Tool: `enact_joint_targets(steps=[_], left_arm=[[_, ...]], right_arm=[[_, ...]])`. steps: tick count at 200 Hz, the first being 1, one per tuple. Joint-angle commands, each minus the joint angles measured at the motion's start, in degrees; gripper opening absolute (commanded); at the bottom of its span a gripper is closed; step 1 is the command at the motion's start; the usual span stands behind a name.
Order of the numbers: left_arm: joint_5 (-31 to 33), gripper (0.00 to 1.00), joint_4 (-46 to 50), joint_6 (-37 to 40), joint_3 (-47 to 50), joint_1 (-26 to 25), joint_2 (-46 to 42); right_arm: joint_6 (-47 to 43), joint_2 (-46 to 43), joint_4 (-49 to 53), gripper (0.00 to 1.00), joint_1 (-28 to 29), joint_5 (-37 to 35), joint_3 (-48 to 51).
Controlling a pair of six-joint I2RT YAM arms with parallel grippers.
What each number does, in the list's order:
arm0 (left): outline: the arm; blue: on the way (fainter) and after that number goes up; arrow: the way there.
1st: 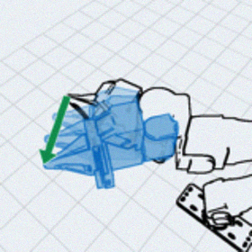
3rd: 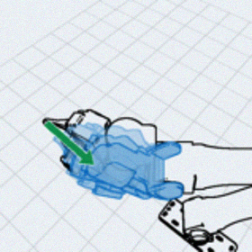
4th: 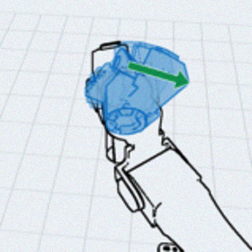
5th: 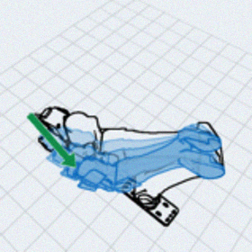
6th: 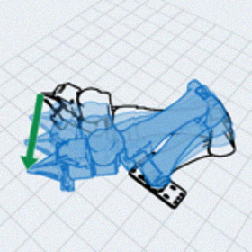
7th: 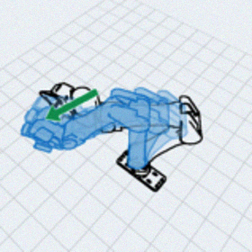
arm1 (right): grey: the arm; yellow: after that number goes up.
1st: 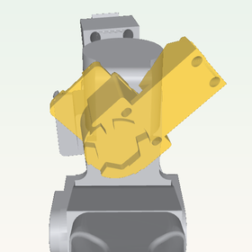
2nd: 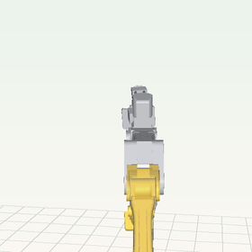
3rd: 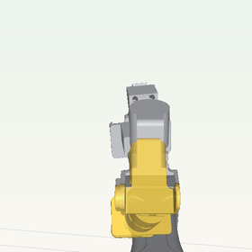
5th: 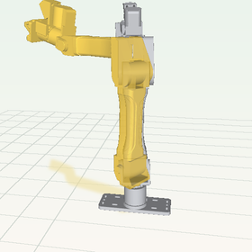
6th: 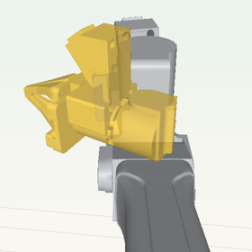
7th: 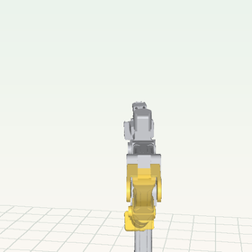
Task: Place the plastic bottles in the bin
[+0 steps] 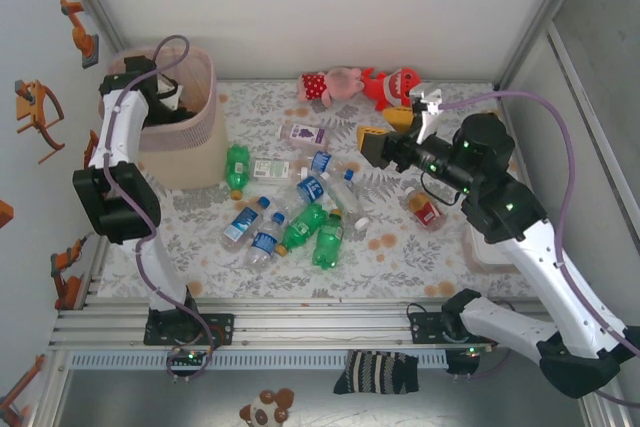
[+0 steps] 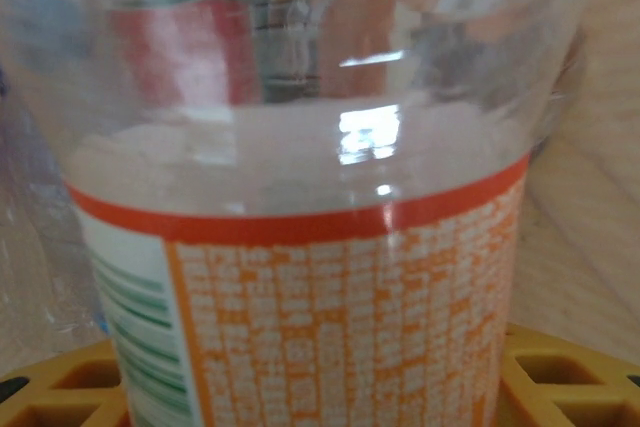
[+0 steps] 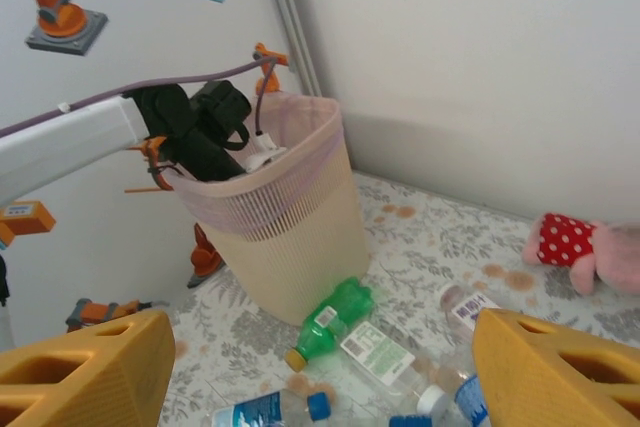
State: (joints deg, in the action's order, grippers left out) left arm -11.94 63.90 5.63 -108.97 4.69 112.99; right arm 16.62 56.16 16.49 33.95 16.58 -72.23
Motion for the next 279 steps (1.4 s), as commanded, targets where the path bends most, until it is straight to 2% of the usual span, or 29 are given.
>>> enact_joint_targets(steps=[1,15,45,80,108,168,206,279], left_arm=[[-0.34,0.62,1.59,1.43,0.84,0.16,0.23],[-1.56,0.68,1.0,1.29,1.47,0.25,-0.58],[-5.14,0.73,-0.79,0.88,2.95,0.55,-2.83],[-10.88,0.75,-4.34,-0.59,5.01,1.29,-6.37],[-12.09,0.75,-6.6,-1.25,6.87,1.81,-8.96],[-14.89,0.75,-12.74,-2.56,11.35,3.2,-14.61],[-16.51,0.75,-15.56,-3.29,13.13,3.66,-17.32],[-20.65,0.75,-19.16,-4.25,15.43,4.58,-20.17]], right_arm=[[-0.7,0.58,3.58,0.77,0.41,-5.03,-3.15],[-0.81,1.43,6.19,0.77,0.41,-7.4,-3.94],[-2.24,4.47,12.91,0.77,0.41,-10.81,-6.36],[-4.11,8.5,20.07,0.77,0.24,-15.4,-8.08],[-5.91,12.18,26.44,0.76,-0.5,-19.08,-9.63],[-11.1,20.79,36.54,0.75,-7.21,-21.2,-8.92],[-13.98,26.33,38.87,0.74,-12.16,-23.26,-6.82],[-16.73,41.88,39.37,0.68,-12.54,-27.95,-8.37]])
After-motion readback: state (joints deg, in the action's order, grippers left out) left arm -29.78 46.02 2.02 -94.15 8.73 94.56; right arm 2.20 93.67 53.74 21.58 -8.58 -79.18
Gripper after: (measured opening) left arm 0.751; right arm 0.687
